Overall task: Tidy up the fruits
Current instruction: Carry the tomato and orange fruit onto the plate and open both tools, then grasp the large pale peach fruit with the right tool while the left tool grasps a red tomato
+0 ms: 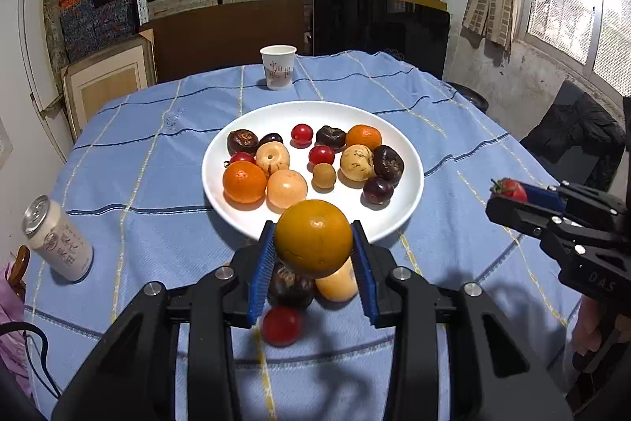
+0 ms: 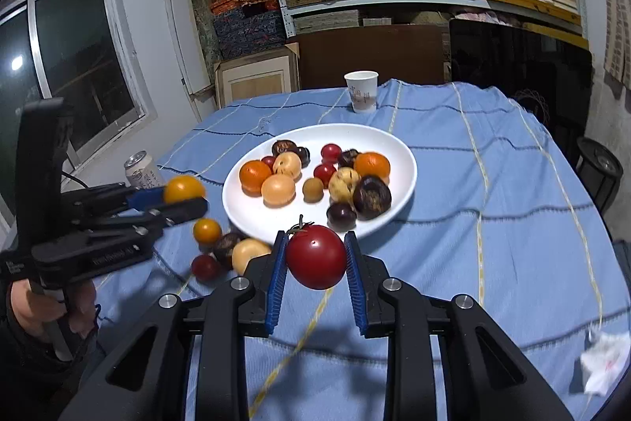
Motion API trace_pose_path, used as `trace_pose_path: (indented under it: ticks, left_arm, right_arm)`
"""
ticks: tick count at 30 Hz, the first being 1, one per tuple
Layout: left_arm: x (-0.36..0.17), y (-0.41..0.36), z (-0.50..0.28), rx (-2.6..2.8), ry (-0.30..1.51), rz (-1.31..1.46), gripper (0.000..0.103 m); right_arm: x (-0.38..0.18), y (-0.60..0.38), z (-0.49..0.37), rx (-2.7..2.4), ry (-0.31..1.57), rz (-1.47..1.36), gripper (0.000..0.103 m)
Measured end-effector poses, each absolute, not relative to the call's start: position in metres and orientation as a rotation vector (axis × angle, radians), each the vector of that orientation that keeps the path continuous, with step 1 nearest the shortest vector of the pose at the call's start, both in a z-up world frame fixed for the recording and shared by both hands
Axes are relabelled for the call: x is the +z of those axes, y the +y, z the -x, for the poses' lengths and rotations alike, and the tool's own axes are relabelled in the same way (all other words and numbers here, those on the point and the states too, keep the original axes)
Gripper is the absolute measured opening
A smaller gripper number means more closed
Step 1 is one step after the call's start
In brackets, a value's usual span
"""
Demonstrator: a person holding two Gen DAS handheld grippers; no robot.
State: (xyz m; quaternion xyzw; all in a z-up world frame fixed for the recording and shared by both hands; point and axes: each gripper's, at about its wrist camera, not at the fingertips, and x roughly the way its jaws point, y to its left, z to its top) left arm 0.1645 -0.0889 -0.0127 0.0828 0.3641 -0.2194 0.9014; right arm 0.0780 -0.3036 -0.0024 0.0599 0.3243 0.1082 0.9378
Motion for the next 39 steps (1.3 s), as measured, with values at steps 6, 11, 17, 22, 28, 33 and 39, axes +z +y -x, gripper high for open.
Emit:
trace_pose_path:
  ticks: [6, 11, 17, 22, 28, 33, 39]
  left_arm:
    - [-0.027, -0.101, -0.190, -0.444, 0.785, -0.177, 0.037]
    - [-0.040, -0.102, -0.212, -0.427, 0.809, -0.176, 0.037]
    - [-0.055, -0.099, -0.232, -0.415, 0.838, -0.156, 0.037]
    - [-0.061, -0.102, -0.239, -0.414, 0.850, -0.167, 0.037]
    - [-0.056, -0.092, -0.241, -0.385, 0.837, -0.140, 0.062]
    - [-0.037, -0.070, -0.224, -0.374, 0.784, -0.112, 0.065]
    - [-0.043, -0.037, -0.189, -0.372, 0.808, -0.101, 0.069]
  right_arm:
    - [-0.002, -0.290, -0.121, 0.221, 0.683, -0.074, 0.029]
    - [-0.011, -0.284, -0.149, 0.223, 0.709, -0.062, 0.029]
    - [-0.024, -0.277, -0.170, 0.228, 0.737, -0.053, 0.029]
    - [-0.030, -0.273, -0.182, 0.226, 0.754, -0.047, 0.030]
    - [-0.026, -0.270, -0.182, 0.209, 0.725, -0.026, 0.068]
    - [-0.021, -0.281, -0.161, 0.226, 0.714, -0.061, 0.068]
    - [-0.034, -0.269, -0.128, 0.279, 0.761, -0.041, 0.068]
